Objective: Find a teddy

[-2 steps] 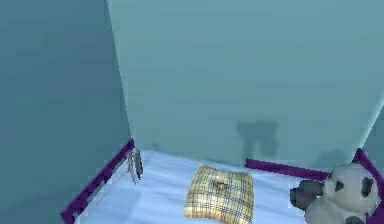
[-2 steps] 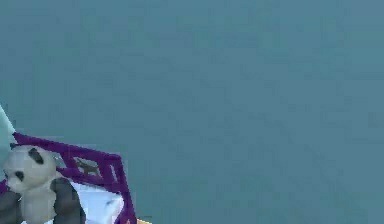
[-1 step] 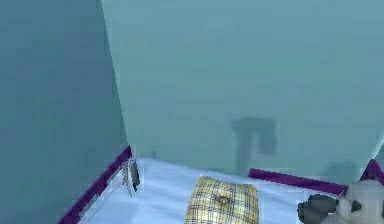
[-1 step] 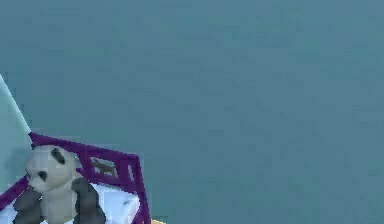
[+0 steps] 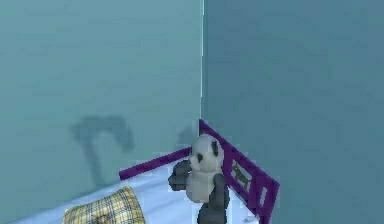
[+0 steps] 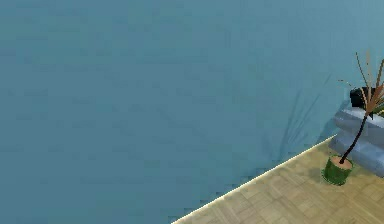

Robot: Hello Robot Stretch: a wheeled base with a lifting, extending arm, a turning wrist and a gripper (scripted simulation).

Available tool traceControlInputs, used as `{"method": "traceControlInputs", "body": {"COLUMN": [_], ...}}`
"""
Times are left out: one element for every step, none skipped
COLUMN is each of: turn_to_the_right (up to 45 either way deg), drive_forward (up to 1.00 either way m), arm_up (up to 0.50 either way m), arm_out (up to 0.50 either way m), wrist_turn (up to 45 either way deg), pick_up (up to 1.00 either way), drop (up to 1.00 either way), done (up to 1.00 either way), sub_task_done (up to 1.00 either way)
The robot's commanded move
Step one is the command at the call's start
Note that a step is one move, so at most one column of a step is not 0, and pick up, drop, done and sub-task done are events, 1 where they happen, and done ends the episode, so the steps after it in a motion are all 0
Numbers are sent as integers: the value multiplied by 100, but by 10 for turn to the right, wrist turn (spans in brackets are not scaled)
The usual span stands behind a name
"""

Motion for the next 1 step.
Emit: {"method": "traceControlInputs", "body": {"turn_to_the_right": [0], "drive_forward": [0], "arm_up": [0], "arm_out": [0], "wrist_turn": [0], "pick_up": [0], "drop": [0], "done": [100], "sub_task_done": [0]}}
